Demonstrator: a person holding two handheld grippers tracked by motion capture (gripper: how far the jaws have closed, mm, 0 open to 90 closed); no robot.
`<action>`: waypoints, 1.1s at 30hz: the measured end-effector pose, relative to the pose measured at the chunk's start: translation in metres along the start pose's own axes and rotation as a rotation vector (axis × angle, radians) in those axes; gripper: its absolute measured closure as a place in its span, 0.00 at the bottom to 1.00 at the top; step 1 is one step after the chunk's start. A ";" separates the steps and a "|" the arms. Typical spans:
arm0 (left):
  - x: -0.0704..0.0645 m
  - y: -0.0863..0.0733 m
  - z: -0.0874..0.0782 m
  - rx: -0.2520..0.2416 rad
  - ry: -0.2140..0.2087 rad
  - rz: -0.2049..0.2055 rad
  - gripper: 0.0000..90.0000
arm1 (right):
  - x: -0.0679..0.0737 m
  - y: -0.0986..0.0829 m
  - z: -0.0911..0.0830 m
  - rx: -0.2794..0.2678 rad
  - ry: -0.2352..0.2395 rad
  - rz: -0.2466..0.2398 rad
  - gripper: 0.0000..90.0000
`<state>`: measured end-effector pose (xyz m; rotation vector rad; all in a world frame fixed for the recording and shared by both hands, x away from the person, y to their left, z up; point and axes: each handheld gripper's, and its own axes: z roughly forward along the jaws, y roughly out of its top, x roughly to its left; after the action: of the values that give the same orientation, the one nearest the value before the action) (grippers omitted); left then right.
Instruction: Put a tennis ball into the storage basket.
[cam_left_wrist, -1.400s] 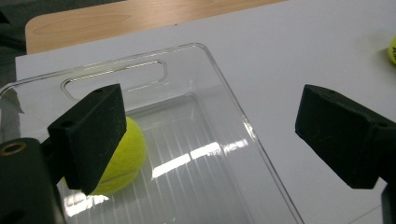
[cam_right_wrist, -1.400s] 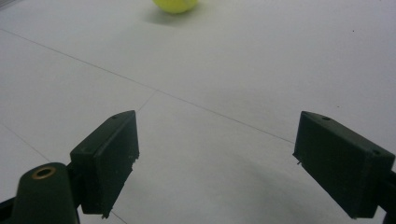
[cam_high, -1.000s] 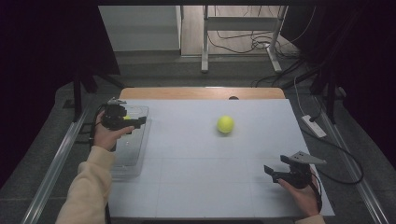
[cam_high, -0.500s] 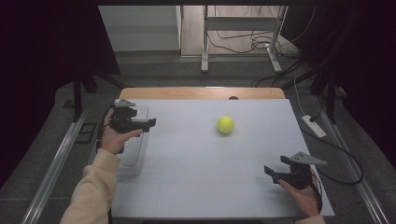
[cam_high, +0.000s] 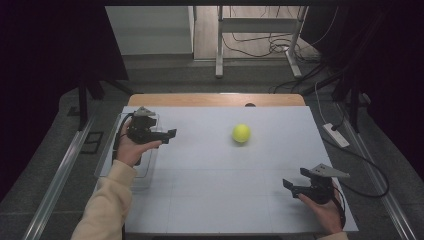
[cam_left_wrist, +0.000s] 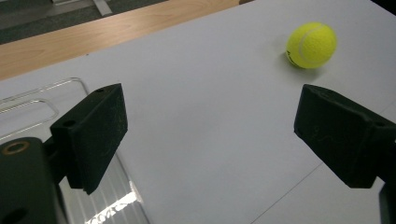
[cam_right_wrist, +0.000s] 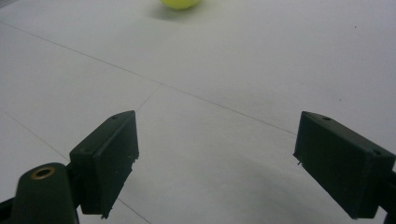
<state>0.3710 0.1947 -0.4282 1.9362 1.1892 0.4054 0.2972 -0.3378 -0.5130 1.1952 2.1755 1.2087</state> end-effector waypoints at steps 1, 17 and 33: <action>-0.002 0.000 0.001 0.000 -0.003 0.002 0.12 | 0.000 0.000 0.000 -0.001 -0.001 0.000 0.15; -0.018 0.006 0.010 0.005 -0.029 0.040 0.12 | -0.003 0.001 0.000 -0.006 -0.006 0.005 0.15; -0.036 0.019 0.031 0.022 -0.062 0.090 0.12 | 0.001 0.004 0.001 -0.015 -0.005 -0.003 0.15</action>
<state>0.3833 0.1446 -0.4278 2.0119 1.0741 0.3782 0.2996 -0.3353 -0.5101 1.1876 2.1603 1.2173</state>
